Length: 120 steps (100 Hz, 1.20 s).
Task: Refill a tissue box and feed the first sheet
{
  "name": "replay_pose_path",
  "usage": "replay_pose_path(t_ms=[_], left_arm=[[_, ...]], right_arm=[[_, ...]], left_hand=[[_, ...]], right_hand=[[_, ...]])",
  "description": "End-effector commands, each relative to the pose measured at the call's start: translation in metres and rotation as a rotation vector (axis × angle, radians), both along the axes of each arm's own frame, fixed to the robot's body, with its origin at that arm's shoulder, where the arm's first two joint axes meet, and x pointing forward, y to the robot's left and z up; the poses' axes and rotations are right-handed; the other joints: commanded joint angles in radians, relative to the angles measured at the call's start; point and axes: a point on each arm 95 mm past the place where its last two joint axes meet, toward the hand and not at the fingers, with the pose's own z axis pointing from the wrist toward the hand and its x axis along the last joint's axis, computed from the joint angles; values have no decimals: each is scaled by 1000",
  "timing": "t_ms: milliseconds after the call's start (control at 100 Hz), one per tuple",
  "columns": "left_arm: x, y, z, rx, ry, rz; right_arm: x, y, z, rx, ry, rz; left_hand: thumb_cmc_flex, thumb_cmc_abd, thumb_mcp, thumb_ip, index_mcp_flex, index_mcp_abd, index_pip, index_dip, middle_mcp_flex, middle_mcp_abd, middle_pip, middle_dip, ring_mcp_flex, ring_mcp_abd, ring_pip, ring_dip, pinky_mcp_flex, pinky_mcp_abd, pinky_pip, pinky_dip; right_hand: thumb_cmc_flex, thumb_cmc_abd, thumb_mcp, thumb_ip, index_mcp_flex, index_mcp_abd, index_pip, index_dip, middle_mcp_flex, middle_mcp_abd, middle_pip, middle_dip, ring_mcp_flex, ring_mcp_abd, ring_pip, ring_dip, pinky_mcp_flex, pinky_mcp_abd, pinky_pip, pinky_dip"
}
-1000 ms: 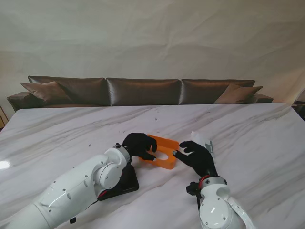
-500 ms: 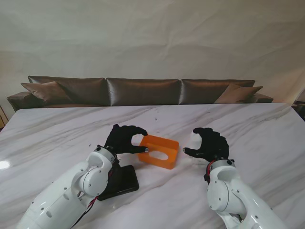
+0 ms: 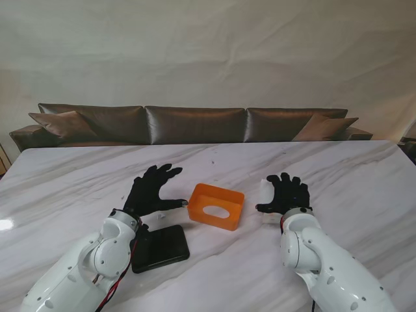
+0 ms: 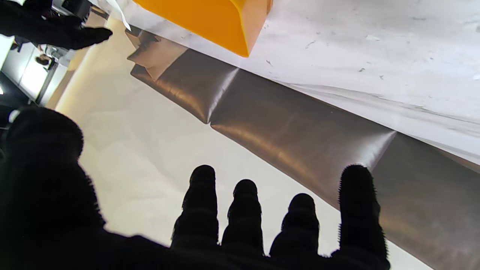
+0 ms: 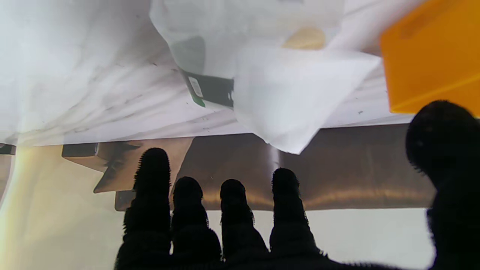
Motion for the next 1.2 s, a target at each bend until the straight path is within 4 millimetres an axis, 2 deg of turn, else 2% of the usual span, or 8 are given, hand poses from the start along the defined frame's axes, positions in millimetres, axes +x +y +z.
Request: replay_pose_path(t_ms=[0, 620, 760, 910, 990, 1030, 1100, 1190], left_arm=[[-5, 1, -9, -5, 32, 2], [-14, 4, -20, -31, 89, 21], [-14, 2, -20, -31, 94, 17], [-14, 1, -20, -34, 101, 19], [-14, 2, -20, -34, 105, 20], [-15, 3, -20, -34, 107, 20], [-15, 3, -20, -33, 109, 22], [-15, 3, -19, -30, 110, 22]], right_arm=[[3, -4, -7, -7, 25, -19], [23, -3, -55, -42, 96, -52], [23, -4, -65, -71, 115, -50], [24, -3, -74, -108, 98, -69], [24, -3, -77, -105, 73, -86], [24, -2, -78, -96, 58, -93], [25, -2, -78, -86, 32, -98], [26, -2, -75, -79, 10, -103]], left_hand=[[21, 38, -62, 20, -32, -18, -22, -27, -54, -29, -32, -14, -46, -35, -26, -21, -7, -23, -1144, -40], [50, 66, -100, 32, -32, 4, -16, -23, -46, -13, -12, -3, -32, -19, 16, 0, 1, -8, -1143, 7], [54, 72, -101, 34, -33, 5, -14, -22, -46, -12, -9, 0, -30, -17, 21, 2, 4, -9, -1140, 16], [56, 79, -101, 38, -34, 8, -11, -21, -46, -10, -7, 1, -30, -12, 27, 4, 7, -8, -1137, 26], [58, 85, -100, 40, -34, 9, -9, -21, -46, -8, -6, 1, -29, -11, 29, 5, 8, -9, -1136, 30], [59, 87, -99, 41, -34, 8, -8, -21, -46, -8, -6, 2, -29, -10, 30, 6, 8, -9, -1136, 32], [60, 90, -99, 43, -35, 10, -7, -20, -45, -6, -4, 2, -29, -8, 33, 7, 11, -7, -1134, 37], [61, 98, -98, 46, -35, 10, -5, -20, -45, -3, -3, 4, -28, -7, 36, 9, 17, -1, -1128, 44]], right_hand=[[-48, -28, 12, -8, -41, -21, -12, -14, -37, -20, -26, -19, -31, 14, -6, -13, -8, -25, -16, -4], [-31, -34, 27, 3, -29, -56, -172, -64, -36, -22, -93, -28, 31, 53, 58, 16, 71, -34, 121, 29], [101, -73, 15, 97, -34, -41, -72, -15, -30, -14, 1, 6, 102, 19, 114, 49, 105, -67, 196, 40], [412, -201, -26, 116, -35, -42, 131, 8, -32, -29, 256, 118, 228, -29, 312, 184, 214, -202, 430, 108], [412, -295, 460, -74, -17, -65, 179, 21, -22, -51, 380, 159, 317, -65, 425, 237, 304, -281, 562, 100], [457, -240, 523, -62, -2, -70, 202, 33, 30, -74, 408, 166, 384, -88, 462, 246, 359, -303, 601, 105], [593, -286, 595, -164, 21, -83, 235, 66, 116, -103, 428, 170, 491, -118, 523, 250, 406, -288, 768, -186], [717, -333, 622, -211, 47, -91, 255, 81, 187, -109, 437, 178, 587, -109, 567, 232, 481, -312, 855, -226]])
